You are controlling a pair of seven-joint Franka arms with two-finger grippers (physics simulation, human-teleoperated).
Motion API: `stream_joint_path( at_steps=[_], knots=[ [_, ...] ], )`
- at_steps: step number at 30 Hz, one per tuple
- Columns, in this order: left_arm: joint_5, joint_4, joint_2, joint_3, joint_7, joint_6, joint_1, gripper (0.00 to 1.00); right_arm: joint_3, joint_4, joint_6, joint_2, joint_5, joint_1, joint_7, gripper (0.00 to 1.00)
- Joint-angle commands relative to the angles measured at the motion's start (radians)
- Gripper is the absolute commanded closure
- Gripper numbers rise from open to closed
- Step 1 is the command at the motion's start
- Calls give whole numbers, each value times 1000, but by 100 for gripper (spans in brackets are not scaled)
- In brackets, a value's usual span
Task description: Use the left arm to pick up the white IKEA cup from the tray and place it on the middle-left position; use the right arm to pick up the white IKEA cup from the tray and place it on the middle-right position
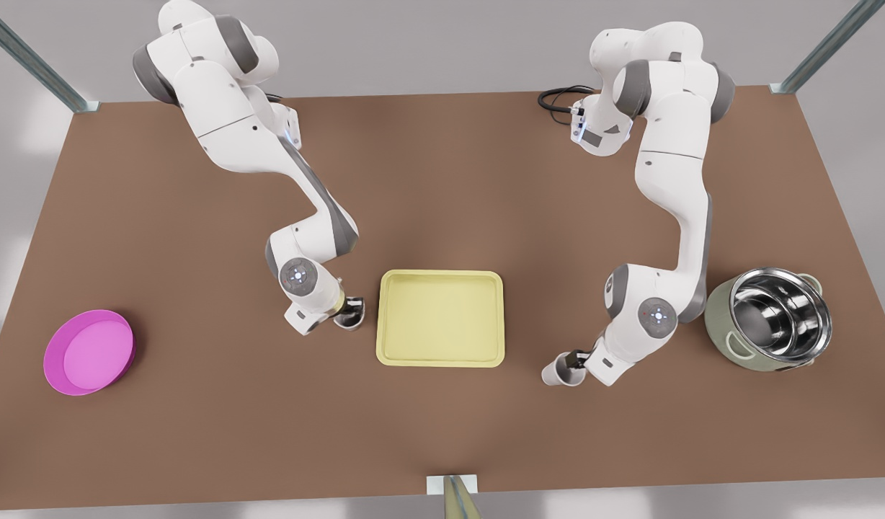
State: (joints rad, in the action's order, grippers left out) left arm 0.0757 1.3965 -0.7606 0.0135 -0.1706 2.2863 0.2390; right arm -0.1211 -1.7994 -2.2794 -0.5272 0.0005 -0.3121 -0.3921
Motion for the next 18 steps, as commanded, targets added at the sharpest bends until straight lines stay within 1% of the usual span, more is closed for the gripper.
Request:
stream_joint_path(
  at_steps=[1,2,5,6,8,9,10,11,12,13,14,15,16,18],
  knots=[
    [2,-1,3,0,17,-1,0,0,0,2,-14,1,1,1,58,5],
    [3,-1,3,0,16,-1,5,0,0,2,-12,1,1,1,58,0],
    [6,-1,10,0,17,-8,3,0,1,2,5,24,1,18,79,0],
    [-1,-1,41,2,26,-59,0,0,1,9,46,49,1,37,117,0],
    [-11,-2,197,17,101,-312,-10,0,4,12,97,111,-2,70,174,0],
    [-10,-10,288,54,230,-462,-17,0,4,18,115,141,-7,84,176,0],
    [-10,-53,366,82,298,-626,-17,0,6,61,167,171,-10,105,177,0],
    [-11,-65,440,88,287,-709,-17,0,8,118,245,199,-57,136,197,0],
    [-13,-64,503,88,287,-734,-17,0,21,175,339,223,-89,151,234,0],
    [-17,-64,530,86,272,-765,-17,0,27,281,520,251,-85,197,338,0],
    [-14,-65,532,89,261,-766,-17,0,24,279,609,334,-77,225,386,0],
    [-7,-65,537,91,255,-766,-17,0,21,282,696,357,-80,225,395,0],
    [-7,-65,547,91,255,-766,-17,0,35,319,745,357,-73,254,455,0],
    [-5,-65,549,91,255,-766,-17,0,37,333,744,334,-79,315,483,0]
  ],
)
